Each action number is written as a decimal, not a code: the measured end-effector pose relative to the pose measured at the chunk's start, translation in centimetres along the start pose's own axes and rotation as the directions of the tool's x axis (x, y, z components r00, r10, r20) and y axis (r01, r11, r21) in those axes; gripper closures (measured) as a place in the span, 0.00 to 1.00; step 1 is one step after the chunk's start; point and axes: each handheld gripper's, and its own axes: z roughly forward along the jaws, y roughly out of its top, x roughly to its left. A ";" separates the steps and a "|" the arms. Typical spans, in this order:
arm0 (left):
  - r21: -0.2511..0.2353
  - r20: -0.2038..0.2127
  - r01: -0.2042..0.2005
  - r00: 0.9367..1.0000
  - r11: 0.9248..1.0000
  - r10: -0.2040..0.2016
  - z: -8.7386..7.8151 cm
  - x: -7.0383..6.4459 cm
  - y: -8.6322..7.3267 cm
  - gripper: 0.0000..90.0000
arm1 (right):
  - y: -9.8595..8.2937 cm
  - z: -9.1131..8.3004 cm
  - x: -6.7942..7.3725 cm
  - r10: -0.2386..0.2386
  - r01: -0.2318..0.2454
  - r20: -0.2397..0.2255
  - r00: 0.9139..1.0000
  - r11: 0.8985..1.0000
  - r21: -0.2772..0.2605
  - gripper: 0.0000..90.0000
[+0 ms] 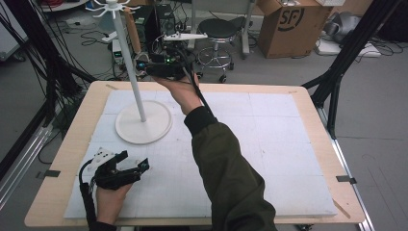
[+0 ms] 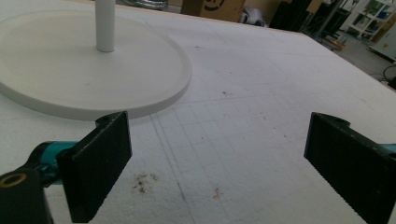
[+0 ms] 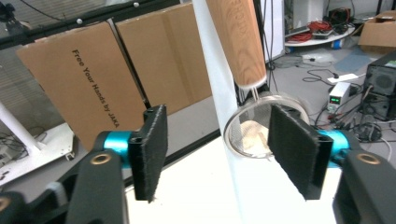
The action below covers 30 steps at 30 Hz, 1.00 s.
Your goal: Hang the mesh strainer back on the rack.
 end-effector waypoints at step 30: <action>-0.019 0.056 -0.035 0.998 0.999 0.036 -0.1 -0.7 0.1 0.09 | -5.3 -8.3 -1.1 0.088 -0.088 0.020 0.996 0.996 0.017 0.24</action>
